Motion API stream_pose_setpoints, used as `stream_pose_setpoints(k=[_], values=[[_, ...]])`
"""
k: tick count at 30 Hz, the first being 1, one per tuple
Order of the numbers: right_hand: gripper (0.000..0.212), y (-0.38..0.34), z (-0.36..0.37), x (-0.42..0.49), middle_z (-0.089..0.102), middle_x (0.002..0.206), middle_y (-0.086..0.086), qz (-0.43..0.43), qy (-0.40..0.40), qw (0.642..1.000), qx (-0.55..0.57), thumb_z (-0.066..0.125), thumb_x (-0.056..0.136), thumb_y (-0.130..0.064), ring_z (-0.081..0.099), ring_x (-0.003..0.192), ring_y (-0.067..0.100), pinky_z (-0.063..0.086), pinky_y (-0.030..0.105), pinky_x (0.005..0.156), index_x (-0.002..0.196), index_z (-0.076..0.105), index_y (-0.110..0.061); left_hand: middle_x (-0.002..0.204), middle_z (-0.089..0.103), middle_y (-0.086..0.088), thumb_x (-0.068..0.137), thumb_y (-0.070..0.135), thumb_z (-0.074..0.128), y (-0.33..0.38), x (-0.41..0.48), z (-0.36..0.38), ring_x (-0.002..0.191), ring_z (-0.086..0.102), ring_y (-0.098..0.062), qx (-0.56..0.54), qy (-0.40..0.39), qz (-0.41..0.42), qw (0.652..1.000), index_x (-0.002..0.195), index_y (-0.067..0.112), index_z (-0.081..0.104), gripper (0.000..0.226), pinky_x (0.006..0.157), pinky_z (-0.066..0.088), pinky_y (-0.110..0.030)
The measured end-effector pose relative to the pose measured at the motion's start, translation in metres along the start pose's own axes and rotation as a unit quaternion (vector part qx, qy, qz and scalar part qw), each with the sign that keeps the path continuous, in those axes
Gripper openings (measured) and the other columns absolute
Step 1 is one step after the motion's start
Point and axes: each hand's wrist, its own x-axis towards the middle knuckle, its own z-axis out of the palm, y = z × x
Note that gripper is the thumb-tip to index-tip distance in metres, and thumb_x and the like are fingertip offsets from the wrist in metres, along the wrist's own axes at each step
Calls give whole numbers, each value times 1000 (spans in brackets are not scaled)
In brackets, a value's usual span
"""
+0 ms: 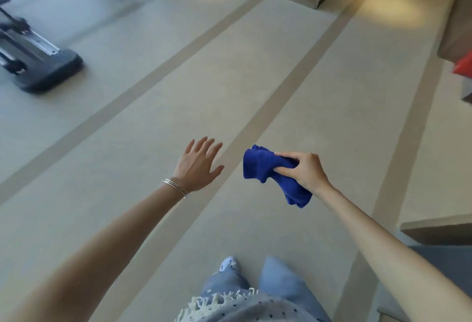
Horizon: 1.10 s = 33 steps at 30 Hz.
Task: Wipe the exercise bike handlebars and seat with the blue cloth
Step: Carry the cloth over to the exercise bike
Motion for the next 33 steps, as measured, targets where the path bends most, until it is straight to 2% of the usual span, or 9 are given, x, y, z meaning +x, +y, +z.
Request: stream_pose_setpoints(k=[5,10,13,17,19,22,25,28,33], values=[[35,-31,26,66,73,96,-6,-27,-65,997,-14,76,70,-17,66,90,7,48,21,82,104,71,-24,136,51,-14,83,56,25,-48,-2,4,130,41,-34,-19,-13,-74,997,135,12,43,70,107,31,-49],[34,-60,46,144,72,91,-10,-54,-108,993,-9,77,70,-18,64,83,-5,48,11,76,103,71,-25,139,48,-13,89,50,38,-94,17,5,132,38,-32,-24,-10,-141,990,137,14,41,60,109,28,-47],[33,-82,51,195,72,93,-8,-80,-140,987,-22,76,70,-16,66,87,5,47,15,78,102,71,-24,141,45,-13,90,45,48,-119,47,-2,134,34,-32,-29,-12,-175,984,138,14,38,59,110,26,-47],[34,-111,49,266,73,94,-8,-113,-169,978,-41,76,69,-16,66,89,9,51,24,84,101,71,-26,141,44,-12,90,44,48,-151,99,-20,134,35,-31,-29,-1,-207,978,139,14,37,59,110,27,-45],[34,-125,47,300,73,94,-7,-132,-178,974,-51,76,69,-16,67,90,10,51,27,86,101,71,-26,139,47,-12,88,49,41,-164,125,-29,131,38,-32,-26,14,-226,974,138,14,39,61,109,30,-46],[33,-145,47,345,73,95,-7,-158,-189,967,-64,76,69,-15,66,90,10,52,29,87,100,71,-25,136,50,-12,83,54,28,-183,158,-40,129,42,-32,-21,35,-241,970,136,13,43,68,107,32,-46],[32,-162,51,382,73,93,-7,-168,-193,965,-64,76,69,-15,66,89,11,52,29,85,99,71,-26,139,47,-12,89,45,45,-205,178,-41,132,38,-31,-19,46,-254,966,137,14,40,58,109,28,-46],[32,-175,62,411,73,93,-7,-172,-203,962,-61,76,69,-14,66,89,12,52,29,85,99,71,-25,138,49,-12,86,49,38,-231,193,-43,131,39,-32,-6,48,-261,964,137,14,41,62,108,30,-46],[33,-202,92,461,73,93,-7,-181,-213,957,-75,75,69,-14,66,88,11,51,27,84,100,71,-24,140,46,-12,88,41,52,-284,218,-44,133,37,-32,-9,44,-265,963,137,13,40,58,109,27,-46]])
